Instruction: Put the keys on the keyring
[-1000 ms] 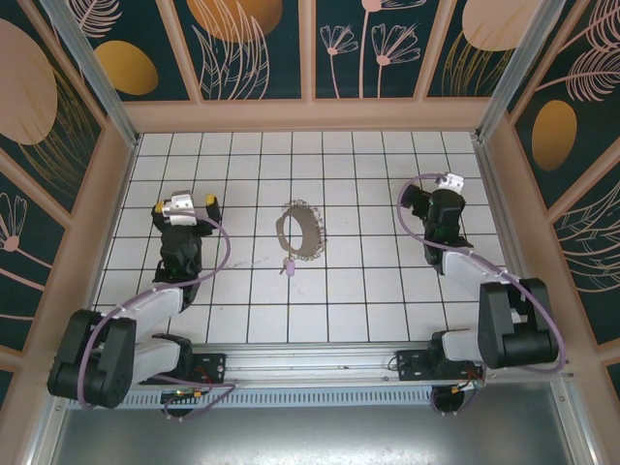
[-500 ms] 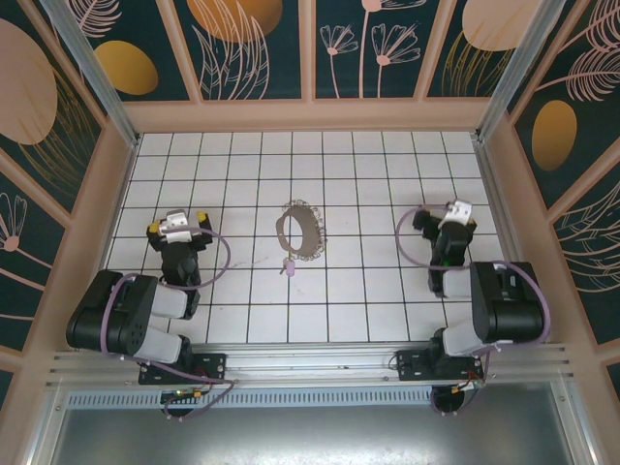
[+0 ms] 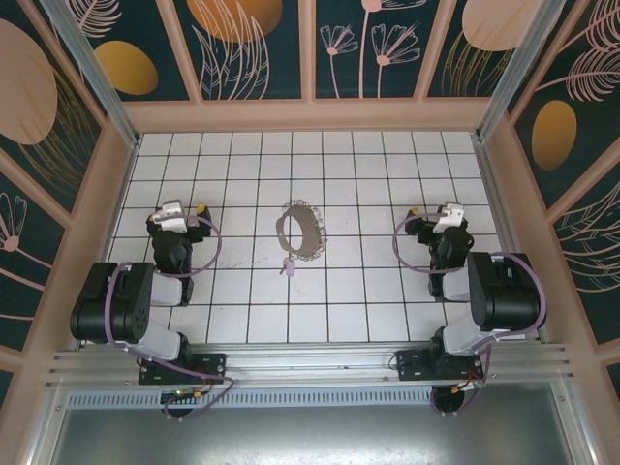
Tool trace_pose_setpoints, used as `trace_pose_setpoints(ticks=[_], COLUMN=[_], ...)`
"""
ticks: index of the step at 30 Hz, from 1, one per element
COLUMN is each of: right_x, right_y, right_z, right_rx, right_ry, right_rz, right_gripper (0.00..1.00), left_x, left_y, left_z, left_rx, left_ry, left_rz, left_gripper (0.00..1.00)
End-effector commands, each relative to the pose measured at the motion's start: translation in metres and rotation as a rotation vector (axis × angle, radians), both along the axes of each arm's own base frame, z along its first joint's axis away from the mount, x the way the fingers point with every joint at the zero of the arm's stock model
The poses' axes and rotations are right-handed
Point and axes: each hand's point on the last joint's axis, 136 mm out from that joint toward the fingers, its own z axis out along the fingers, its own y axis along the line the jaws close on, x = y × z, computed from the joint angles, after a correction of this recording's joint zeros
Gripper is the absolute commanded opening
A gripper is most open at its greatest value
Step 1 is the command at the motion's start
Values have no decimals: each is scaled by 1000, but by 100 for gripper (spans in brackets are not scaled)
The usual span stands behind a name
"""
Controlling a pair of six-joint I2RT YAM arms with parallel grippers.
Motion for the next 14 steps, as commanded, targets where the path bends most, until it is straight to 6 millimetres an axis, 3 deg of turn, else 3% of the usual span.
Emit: trace_pose_setpoints(ticks=[1,14], right_x=[4,4], right_y=[0,0], right_z=[15,14], right_rx=[-14,-8], right_ry=[-54,-51], right_rz=[7,16], right_gripper=[99,99], left_x=[4,2], left_y=[-3,-3], left_z=[2,3], left_rx=[-21,-19], left_ry=[-4,-11], left_rz=[-19,-19], left_gripper=[99,99])
